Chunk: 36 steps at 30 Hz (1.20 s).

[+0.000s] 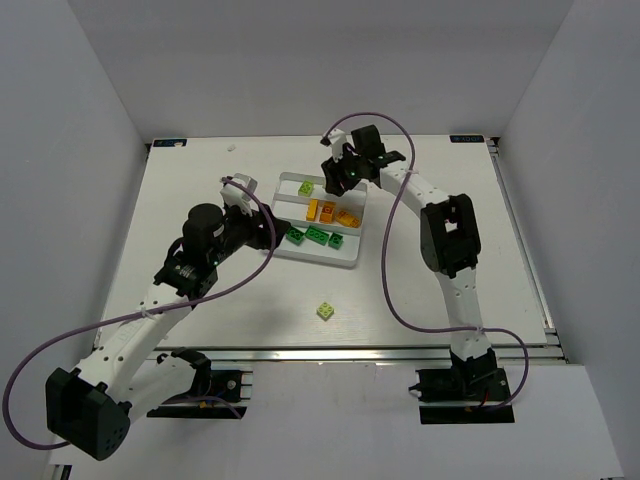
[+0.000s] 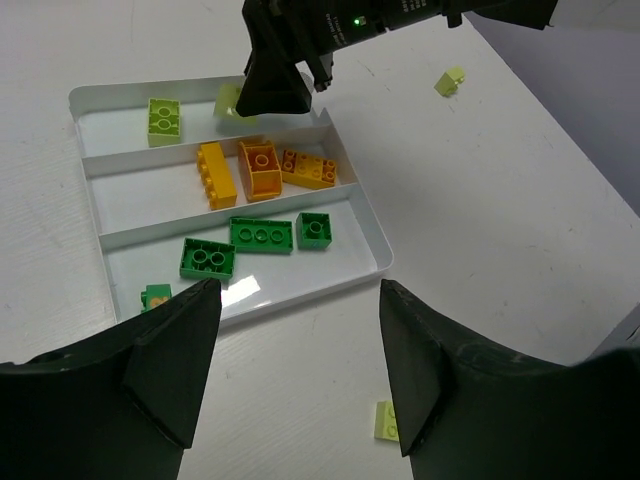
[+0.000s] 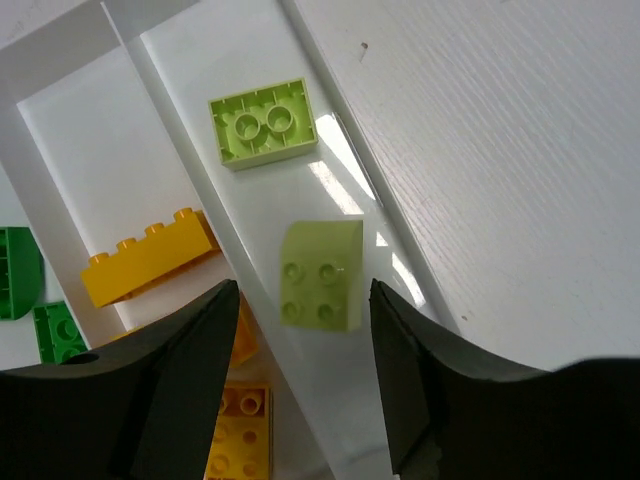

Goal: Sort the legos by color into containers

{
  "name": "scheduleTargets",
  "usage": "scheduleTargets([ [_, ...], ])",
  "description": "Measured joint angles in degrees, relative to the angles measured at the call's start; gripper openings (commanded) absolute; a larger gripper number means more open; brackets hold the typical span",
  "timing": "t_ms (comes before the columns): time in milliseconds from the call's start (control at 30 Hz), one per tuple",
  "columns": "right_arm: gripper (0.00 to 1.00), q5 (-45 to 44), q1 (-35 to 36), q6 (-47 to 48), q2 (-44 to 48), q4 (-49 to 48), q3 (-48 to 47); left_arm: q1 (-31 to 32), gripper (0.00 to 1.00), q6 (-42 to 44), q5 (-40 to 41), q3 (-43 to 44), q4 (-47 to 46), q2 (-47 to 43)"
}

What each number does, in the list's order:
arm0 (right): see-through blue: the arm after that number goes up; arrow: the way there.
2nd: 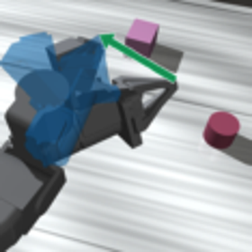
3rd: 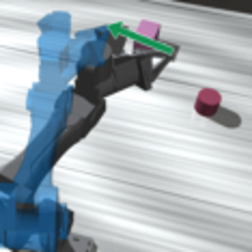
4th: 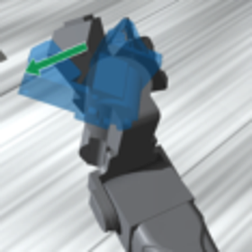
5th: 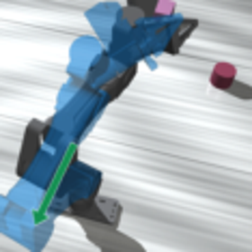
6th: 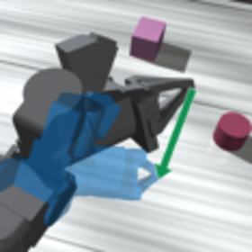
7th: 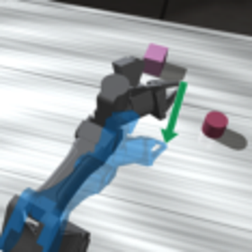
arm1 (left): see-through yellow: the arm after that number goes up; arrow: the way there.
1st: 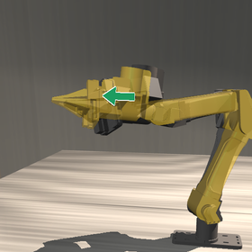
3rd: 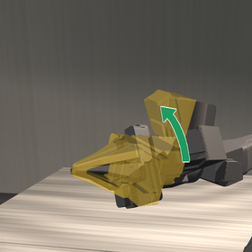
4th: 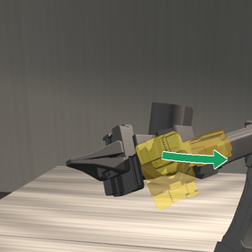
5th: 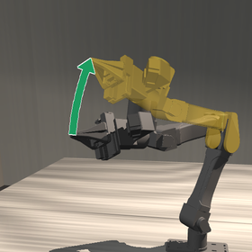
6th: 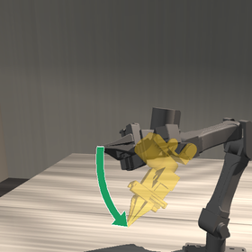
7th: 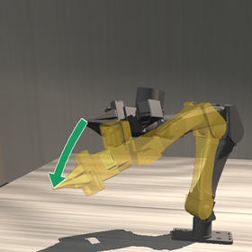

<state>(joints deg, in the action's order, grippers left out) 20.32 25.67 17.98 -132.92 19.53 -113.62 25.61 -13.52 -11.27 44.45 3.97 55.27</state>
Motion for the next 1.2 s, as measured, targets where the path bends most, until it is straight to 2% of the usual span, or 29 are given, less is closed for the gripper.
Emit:
scheduleTargets([
  [33, 0.7, 0.07, 0.11, -0.15, -0.44, 0.02, -0.42, 0.0, 0.75, 0.11, -0.15, -0.07, -0.11, 0.0],
  [100, 0.77, 0.2, 0.24, -0.81, -1.42, 0.04, -1.46, 0.0, 0.76, 0.28, -0.68, -0.15, -0.26, 0.0],
  [267, 0.78, 0.44, 0.28, -2.14, -1.68, 0.07, -1.75, -0.02, 0.76, 0.63, -3.91, -0.44, -1.49, 0.55],
  [367, 0.73, -0.98, 0.09, -3.15, 1.01, -0.9, 2.36, 0.0, 0.64, 0.55, -6.58, -0.44, -2.23, 2.03],
  [400, 0.68, -1.84, -0.04, -3.74, 3.06, -0.9, 4.96, 0.0, 0.56, 0.42, -7.54, -0.44, -2.36, 2.64],
  [433, 0.46, -3.23, -0.28, -4.44, 5.73, -1.64, 8.57, 0.09, 0.33, 0.39, -8.31, -0.44, -2.49, 3.21],
  [467, 0.33, -4.15, -0.61, -4.98, 8.55, -1.64, 11.8, 0.11, 0.22, 0.0, -9.27, -0.44, -2.6, 3.85],
  [500, 0.23, -5.05, -1.16, -6.27, 12.13, -1.31, 15.19, 0.26, 0.16, -0.02, -10.36, -0.44, -2.69, 4.5],
  [533, 0.04, -5.6, -1.92, -8.24, 15.96, -1.22, 18.64, 0.48, 0.12, -0.17, -11.37, -0.44, -2.99, 5.2],
  [600, 0.01, -4.74, -4.17, -10.34, 23.61, -0.26, 23.91, 1.03, 0.13, -1.07, -12.96, -0.44, -3.43, 6.54],
  [633, 0.05, -3.02, -5.57, -10.95, 27.47, -0.11, 26.47, 1.44, 0.15, -1.55, -13.46, -0.44, -3.52, 7.3],
  [667, 0.2, -0.72, -7.3, -11.32, 32.17, -0.28, 29.77, 1.9, 0.28, -1.95, -13.55, -0.42, -3.5, 8.07],
  [733, 0.65, 3.89, -10.56, -10.6, 41.16, -0.85, 36.87, 3.67, 0.39, -3.02, -13.09, 0.28, -2.12, 10.23],
  [767, 0.72, 5.92, -11.74, -9.68, 45.48, -0.37, 40.46, 4.68, 0.47, -3.65, -12.94, 0.76, -1.18, 11.54],
  [833, 0.86, 9.92, -12.22, -6.73, 53.22, 0.66, 47.34, 6.97, 0.56, -5.53, -11.45, 1.51, 1.29, 14.19],
  [900, 0.87, 12.61, -11.61, -4.22, 58.01, 0.9, 52.87, 9.4, 0.63, -6.67, -10.05, 1.11, 3.28, 15.87],
  [1000, 0.87, 15.76, -11.02, -1.6, 62.97, 1.88, 61.86, 12.98, 0.66, -8.37, -6.84, -0.42, 6.88, 16.17],
  [1200, 0.87, 17.49, -12.59, 0.37, 65.09, 3.41, 63.95, 20.57, 0.69, -10.03, 2.05, -0.37, 11.39, 19.56],
])
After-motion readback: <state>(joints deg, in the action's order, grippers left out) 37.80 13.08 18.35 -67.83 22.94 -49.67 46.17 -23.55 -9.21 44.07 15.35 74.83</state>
